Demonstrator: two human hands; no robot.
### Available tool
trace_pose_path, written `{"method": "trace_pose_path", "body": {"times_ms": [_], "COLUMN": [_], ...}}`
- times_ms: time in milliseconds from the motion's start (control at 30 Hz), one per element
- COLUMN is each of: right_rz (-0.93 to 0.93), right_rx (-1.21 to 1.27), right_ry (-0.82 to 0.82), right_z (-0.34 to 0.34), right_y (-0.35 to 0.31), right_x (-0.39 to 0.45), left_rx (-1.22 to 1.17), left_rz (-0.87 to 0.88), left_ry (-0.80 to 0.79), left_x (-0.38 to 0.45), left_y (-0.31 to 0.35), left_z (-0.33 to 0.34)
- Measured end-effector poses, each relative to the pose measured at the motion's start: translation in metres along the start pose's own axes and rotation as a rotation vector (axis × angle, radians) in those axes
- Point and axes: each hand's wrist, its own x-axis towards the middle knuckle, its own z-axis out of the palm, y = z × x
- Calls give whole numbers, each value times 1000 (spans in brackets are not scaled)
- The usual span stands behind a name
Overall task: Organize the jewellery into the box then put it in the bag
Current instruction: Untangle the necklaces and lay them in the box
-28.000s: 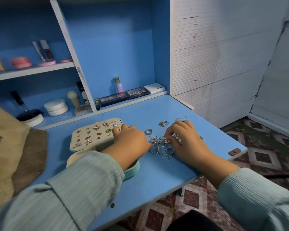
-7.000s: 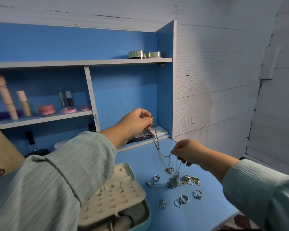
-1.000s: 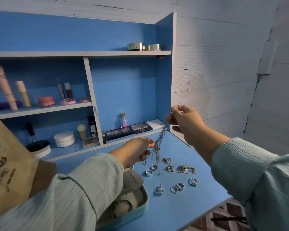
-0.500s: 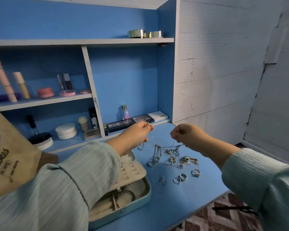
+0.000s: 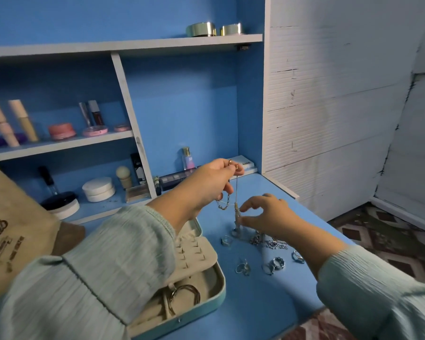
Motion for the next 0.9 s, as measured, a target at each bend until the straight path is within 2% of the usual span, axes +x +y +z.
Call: {"method": "trace_pose_path", "body": {"times_ms": [133,333,467,633,900], "right_rz": [-90,-76,-66,-126,-202], "right_rx": [345,590,772,823,935], "right_ry": [99,75,49,7,-3], "right_z": [3,13,13,6,3], "right_y": [-7,-5,-1,4,7], "right_x": [3,11,18,26,35], "left_rx": [-34,-112,-102,61,-34], "left_rz": [-12,1,-50,-96,-149], "left_ry": [26,78,131,108,73], "left_x": [3,6,11,18,22], "left_y": [-1,-10,-29,-55,-73], "left_z": [0,0,1,9,19]}}
